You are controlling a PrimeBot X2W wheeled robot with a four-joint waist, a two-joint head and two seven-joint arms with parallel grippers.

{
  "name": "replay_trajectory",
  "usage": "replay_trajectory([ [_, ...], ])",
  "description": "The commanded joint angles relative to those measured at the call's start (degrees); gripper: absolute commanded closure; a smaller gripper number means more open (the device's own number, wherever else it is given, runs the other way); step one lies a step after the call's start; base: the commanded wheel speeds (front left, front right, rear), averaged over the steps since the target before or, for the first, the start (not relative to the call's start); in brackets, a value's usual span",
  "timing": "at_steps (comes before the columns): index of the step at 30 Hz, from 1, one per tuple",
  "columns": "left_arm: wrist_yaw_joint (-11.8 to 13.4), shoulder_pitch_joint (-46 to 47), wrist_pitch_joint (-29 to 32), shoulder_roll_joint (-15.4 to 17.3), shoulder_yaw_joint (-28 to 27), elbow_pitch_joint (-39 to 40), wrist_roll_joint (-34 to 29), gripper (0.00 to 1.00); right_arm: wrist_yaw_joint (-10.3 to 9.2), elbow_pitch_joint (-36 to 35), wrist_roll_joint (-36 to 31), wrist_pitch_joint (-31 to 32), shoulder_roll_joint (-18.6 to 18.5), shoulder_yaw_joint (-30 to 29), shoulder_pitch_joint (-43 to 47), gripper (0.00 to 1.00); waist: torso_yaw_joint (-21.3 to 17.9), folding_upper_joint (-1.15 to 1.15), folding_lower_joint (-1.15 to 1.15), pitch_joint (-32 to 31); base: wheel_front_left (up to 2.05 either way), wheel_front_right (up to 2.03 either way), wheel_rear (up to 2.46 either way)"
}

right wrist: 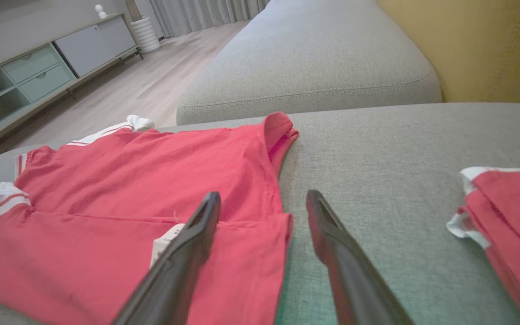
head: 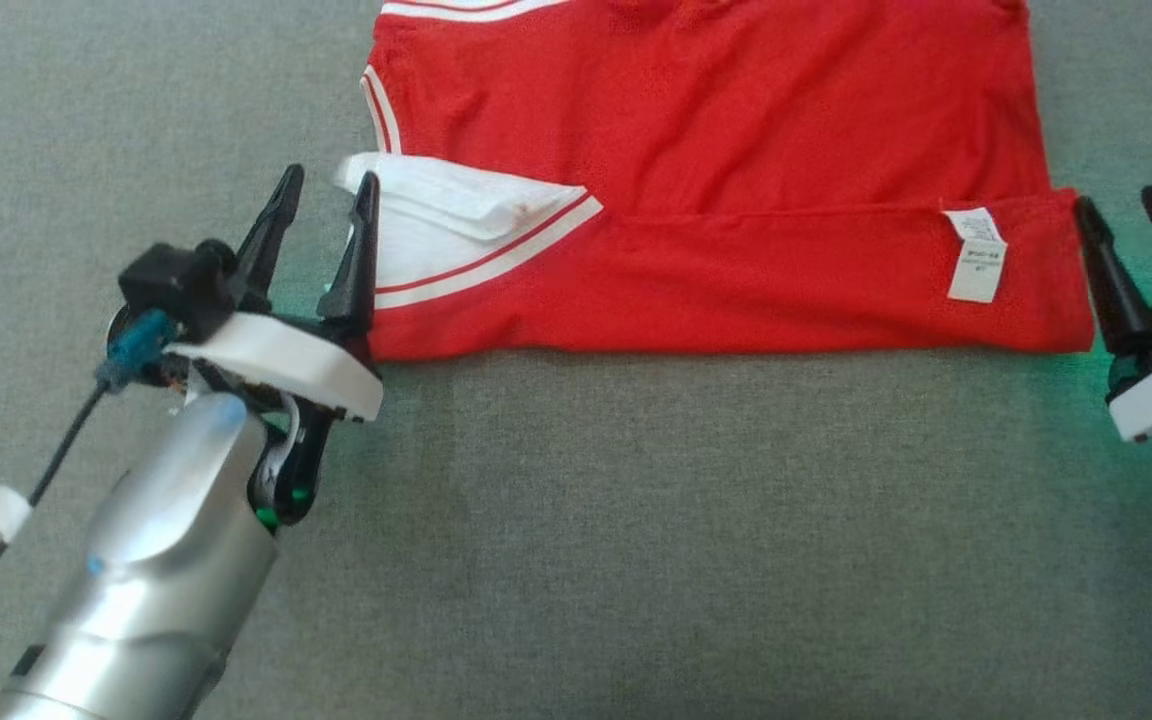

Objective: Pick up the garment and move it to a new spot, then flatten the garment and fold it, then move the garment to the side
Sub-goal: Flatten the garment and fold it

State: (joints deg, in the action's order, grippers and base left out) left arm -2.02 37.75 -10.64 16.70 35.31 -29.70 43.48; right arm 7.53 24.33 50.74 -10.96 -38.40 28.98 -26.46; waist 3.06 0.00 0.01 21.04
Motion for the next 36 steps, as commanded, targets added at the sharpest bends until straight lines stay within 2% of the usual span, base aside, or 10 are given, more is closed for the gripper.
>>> replay_trajectory([
  [1, 0.5, 1.0, -1.9, 1.5, -1.5, 0.2, -1.8, 0.0, -0.04, -0.2, -1.1, -1.6, -1.1, 0.5, 0.2, 0.0, -0.2, 0.0, -0.01, -0.9, 0.0, 0.0, 0.0],
  [7, 5.0, -6.2, -4.0, 0.2, -1.1, -1.6, -5.0, 0.0, -0.04, 1.4, -2.7, -3.6, 0.5, -0.5, 1.9, 0.0, -0.7, 0.0, -0.01, -3.6, 0.0, 0.0, 0.0],
  [11, 6.5, -9.5, -4.1, -0.7, -1.3, -4.5, -4.9, 0.0, -0.04, 0.9, -3.5, -3.9, 1.6, -1.4, 3.3, 0.0, -0.9, 0.0, -0.01, -4.1, 0.0, 0.0, 0.0],
  [17, 6.4, -7.9, -4.2, -1.9, -1.3, -10.8, -4.9, 0.0, -0.04, 0.1, -4.1, -4.0, 2.7, -1.5, 3.9, 0.0, -1.2, 0.0, -0.01, -3.7, 0.0, 0.0, 0.0],
  [18, 6.1, -7.6, -4.2, -2.2, -1.3, -11.5, -4.9, 0.16, -0.04, 0.0, -4.1, -4.0, 2.7, -1.5, 3.9, 0.0, -1.2, 0.0, -0.01, -3.7, 0.0, 0.0, 0.0],
  [19, 5.7, -7.2, -4.2, -2.4, -1.1, -12.1, -5.0, 0.5, -0.04, 0.1, -4.0, -4.0, 2.7, -1.4, 3.9, 0.0, -1.2, 0.0, -0.01, -3.7, 0.0, 0.0, 0.0],
  [20, 5.3, -6.9, -4.2, -2.6, -1.0, -12.7, -5.1, 0.65, -0.04, 0.1, -4.0, -4.0, 2.6, -1.3, 4.0, 0.0, -1.2, 0.0, -0.01, -3.7, 0.0, 0.0, 0.0],
  [21, 4.7, -6.8, -4.3, -2.8, -0.7, -13.4, -5.1, 1.0, -0.04, 0.2, -4.0, -4.0, 2.6, -1.1, 4.0, 0.0, -1.1, 0.0, -0.01, -3.8, 0.0, 0.0, 0.0],
  [29, 2.4, -6.9, -4.3, -3.4, -0.1, -15.8, -5.2, 1.0, -0.04, 3.7, -1.6, -2.2, 4.2, 0.4, 5.1, 0.0, -0.6, 0.0, -0.01, -5.9, 0.0, 0.0, 0.0],
  [36, 2.2, -7.5, -4.3, -2.9, -0.6, -14.1, -6.8, 1.0, -0.04, 12.9, -3.3, 1.3, 7.4, 1.0, 4.3, 0.0, 0.9, 0.0, -0.01, -6.9, 0.0, 0.0, 0.0],
])
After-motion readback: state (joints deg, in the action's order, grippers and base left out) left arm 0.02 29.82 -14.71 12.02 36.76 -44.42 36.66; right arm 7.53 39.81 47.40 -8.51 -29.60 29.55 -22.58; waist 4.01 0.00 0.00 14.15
